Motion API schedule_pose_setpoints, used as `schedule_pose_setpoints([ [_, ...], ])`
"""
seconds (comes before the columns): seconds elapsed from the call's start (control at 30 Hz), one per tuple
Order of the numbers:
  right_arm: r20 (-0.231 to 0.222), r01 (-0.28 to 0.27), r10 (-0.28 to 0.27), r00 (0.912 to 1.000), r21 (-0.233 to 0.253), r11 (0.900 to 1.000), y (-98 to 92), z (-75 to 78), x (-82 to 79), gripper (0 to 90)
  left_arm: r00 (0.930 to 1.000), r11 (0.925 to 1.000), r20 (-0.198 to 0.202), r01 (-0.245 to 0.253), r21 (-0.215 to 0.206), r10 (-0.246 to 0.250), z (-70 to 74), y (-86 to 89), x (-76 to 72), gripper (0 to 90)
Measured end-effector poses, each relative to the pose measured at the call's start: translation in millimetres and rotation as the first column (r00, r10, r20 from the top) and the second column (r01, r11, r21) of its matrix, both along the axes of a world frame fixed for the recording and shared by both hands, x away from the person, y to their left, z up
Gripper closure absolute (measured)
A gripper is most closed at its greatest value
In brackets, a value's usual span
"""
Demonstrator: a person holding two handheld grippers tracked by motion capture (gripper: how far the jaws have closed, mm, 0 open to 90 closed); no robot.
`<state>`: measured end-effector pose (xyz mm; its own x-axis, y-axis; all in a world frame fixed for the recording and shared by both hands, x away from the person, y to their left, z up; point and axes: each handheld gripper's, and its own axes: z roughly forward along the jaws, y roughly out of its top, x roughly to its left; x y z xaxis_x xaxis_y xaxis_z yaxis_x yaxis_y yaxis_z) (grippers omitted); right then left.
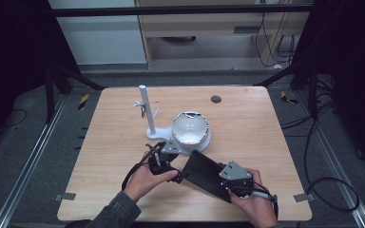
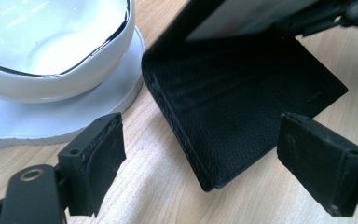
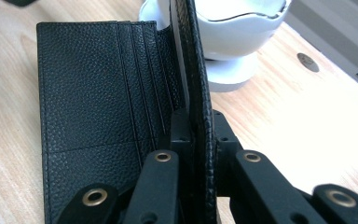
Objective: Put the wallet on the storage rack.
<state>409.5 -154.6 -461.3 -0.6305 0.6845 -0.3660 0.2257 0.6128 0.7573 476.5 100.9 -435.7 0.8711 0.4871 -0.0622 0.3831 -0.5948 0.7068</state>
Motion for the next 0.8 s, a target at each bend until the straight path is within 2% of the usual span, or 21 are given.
schedule_pose_setpoints([
  [0.37, 0.018, 0.02, -0.022, 0.9996, 0.077, 0.997, -14.1, 2.8, 0.1, 83.8, 0.9997, 0.9997, 0.023, -0.001, 0.024, 0.001, -0.4, -9.8, -0.4, 13.5],
  [0.8, 0.048, 0.019, -0.025, 0.9985, 0.137, 0.99, -23.8, 7.8, -1.0, 83.9, 0.9996, 0.9991, 0.02, 0.02, 0.037, -0.021, 1.1, -17.6, 2.4, 12.8],
])
